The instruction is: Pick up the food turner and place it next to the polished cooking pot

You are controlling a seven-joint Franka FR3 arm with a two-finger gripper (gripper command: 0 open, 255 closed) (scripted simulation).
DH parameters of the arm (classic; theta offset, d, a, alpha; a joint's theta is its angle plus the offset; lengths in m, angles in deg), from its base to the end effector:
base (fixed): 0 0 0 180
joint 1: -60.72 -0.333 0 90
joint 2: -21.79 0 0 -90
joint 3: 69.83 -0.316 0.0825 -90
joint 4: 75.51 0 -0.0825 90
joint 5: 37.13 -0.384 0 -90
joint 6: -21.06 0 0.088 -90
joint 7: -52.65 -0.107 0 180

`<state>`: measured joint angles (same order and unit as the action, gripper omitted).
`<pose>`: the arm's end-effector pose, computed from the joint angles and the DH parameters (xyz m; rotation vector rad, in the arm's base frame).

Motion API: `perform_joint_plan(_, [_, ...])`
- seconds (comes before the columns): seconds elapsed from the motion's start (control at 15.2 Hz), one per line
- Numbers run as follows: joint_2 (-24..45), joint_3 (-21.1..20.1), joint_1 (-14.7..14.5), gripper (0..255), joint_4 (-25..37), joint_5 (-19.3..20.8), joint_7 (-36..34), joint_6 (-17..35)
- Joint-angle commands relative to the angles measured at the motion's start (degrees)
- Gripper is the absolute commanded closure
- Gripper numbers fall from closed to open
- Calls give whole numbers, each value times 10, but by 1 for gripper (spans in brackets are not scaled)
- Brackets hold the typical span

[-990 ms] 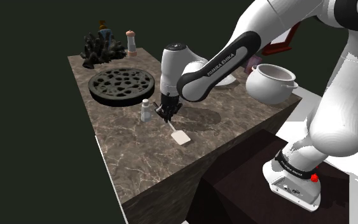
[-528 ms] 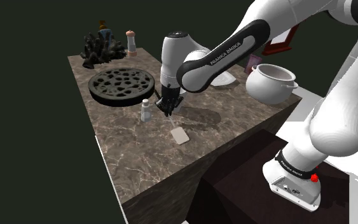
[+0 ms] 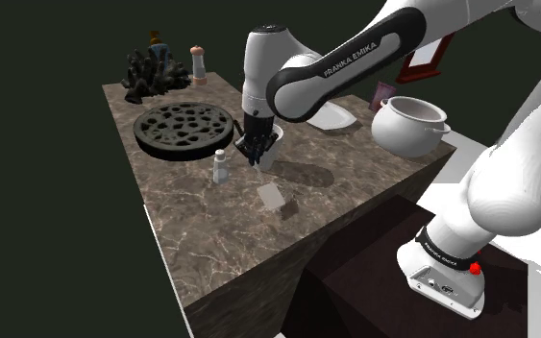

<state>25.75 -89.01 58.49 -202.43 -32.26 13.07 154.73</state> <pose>0.5050 0.1956 0.3531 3.1054 -0.4082 0.1038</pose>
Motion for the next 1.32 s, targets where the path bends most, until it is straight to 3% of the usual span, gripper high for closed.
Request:
perform_joint_plan(0.0, [-11, 0, 1, 255, 5, -6, 5, -15])
perform_joint_plan(1.25, [-75, 1, 3, 255, 87, -37, 31, -157])
